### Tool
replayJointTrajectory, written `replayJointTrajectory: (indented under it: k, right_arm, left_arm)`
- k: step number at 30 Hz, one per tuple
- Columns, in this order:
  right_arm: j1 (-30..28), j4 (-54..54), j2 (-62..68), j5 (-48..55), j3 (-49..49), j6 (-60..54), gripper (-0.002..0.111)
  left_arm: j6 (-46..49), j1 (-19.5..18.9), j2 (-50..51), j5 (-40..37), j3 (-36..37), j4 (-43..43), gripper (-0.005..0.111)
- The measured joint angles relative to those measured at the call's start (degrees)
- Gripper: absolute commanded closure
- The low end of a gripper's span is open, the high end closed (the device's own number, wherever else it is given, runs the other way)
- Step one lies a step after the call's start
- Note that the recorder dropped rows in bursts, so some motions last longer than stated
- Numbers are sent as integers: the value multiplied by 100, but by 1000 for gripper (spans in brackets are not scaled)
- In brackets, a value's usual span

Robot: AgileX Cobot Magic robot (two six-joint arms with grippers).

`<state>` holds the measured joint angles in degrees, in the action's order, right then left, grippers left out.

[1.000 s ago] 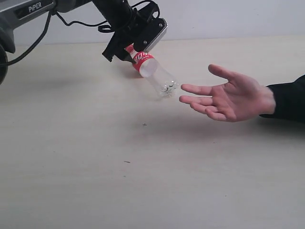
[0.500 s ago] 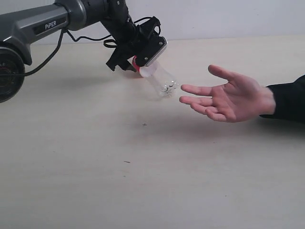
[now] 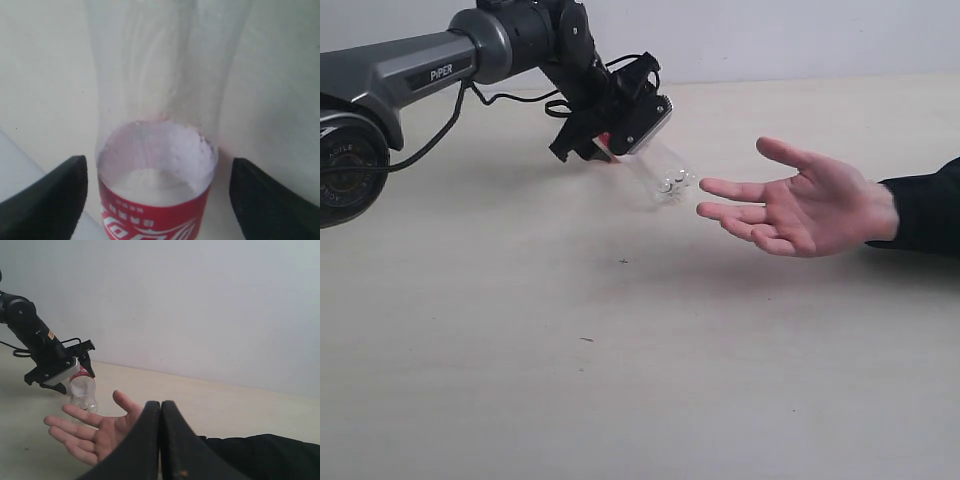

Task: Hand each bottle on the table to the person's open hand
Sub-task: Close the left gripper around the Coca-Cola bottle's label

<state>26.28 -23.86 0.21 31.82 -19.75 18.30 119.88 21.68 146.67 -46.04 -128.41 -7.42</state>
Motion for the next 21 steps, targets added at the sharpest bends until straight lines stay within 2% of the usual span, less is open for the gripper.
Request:
replayJointTrajectory:
  k: [13,14,16,19,20,21]
  right_arm:
    - [0,0,0,0,0,0,108]
    - [0,0,0,0,0,0,108]
    - [0,0,0,0,0,0,108]
    - [0,0,0,0,0,0,108]
    - [0,0,0,0,0,0,108]
    - [0,0,0,0,0,0,108]
  left_arm:
    - [6,46,199,162,-10,12,32]
    - [6,46,199,171,-10,12,37]
    - [6,46,199,171,-10,12,58]
    - [6,46,208,195,-10,12,98]
    - [6,46,208,195,-10,12,106]
    - [6,46,208,207,-10,12,105]
